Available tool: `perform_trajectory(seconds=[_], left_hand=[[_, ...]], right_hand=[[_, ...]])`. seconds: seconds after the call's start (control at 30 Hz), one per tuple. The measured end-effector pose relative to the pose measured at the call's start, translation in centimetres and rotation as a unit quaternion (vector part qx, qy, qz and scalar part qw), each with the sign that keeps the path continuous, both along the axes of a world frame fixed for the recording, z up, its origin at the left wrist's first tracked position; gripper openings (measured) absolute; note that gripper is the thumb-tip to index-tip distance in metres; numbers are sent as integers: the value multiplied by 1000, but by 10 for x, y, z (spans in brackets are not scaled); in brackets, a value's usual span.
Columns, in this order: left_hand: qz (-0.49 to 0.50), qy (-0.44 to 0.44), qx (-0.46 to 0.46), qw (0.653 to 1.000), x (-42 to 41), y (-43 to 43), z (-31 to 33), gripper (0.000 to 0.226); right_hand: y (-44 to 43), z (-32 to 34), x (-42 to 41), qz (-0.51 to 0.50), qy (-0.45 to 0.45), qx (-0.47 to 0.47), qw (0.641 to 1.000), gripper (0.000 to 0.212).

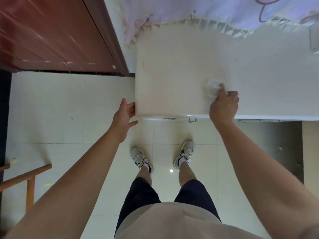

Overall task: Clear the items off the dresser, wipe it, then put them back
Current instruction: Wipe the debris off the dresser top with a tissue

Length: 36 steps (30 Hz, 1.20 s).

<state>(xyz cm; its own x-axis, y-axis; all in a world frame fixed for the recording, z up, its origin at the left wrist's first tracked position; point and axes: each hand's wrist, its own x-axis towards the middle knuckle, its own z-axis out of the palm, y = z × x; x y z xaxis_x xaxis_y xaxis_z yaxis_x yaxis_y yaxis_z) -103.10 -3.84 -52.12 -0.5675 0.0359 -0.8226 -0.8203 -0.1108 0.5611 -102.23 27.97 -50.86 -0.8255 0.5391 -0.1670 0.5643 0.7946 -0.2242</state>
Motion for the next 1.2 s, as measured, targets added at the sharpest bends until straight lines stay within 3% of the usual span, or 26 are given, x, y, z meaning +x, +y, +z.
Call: perform_trajectory(seconds=[0.1,0.27,0.33,0.4,0.53,0.63,0.7,0.77,0.87,1.03,1.2], left_hand=[[-3,5,5,1000,3,0,-2,50],[-15,7,-5,1000,0,1,14,52],[-35,18,-54,998,-4,1,32,52],[-73,50,-171,981,-5,-5,55,51],[-160,116,-382,903,9,-34,108,45],[-193,138,-544,805,33,-66,155,56],[-160,172,-629,741,59,-89,189,57],[-123,178,-689,691,94,-110,224,58],[-77,142,-748,644,154,-140,270,60],[95,106,-784,605,288,-197,321,58],[219,28,-788,574,446,-264,338,56]], right_hand=[[-44,-10,8,47,-34,50,997,68],[-157,0,24,342,-25,-48,938,65],[-164,13,19,345,-71,-104,930,59],[-149,30,6,329,-120,-156,924,53],[-114,81,-28,354,-74,-122,924,44],[-120,122,-63,381,18,-139,914,37],[-145,148,-81,414,83,-155,893,35],[-183,173,-87,446,137,-181,866,36],[-254,211,-72,504,183,-232,811,36],[-384,265,12,643,217,-273,682,32],[-527,302,146,758,236,-276,542,30]])
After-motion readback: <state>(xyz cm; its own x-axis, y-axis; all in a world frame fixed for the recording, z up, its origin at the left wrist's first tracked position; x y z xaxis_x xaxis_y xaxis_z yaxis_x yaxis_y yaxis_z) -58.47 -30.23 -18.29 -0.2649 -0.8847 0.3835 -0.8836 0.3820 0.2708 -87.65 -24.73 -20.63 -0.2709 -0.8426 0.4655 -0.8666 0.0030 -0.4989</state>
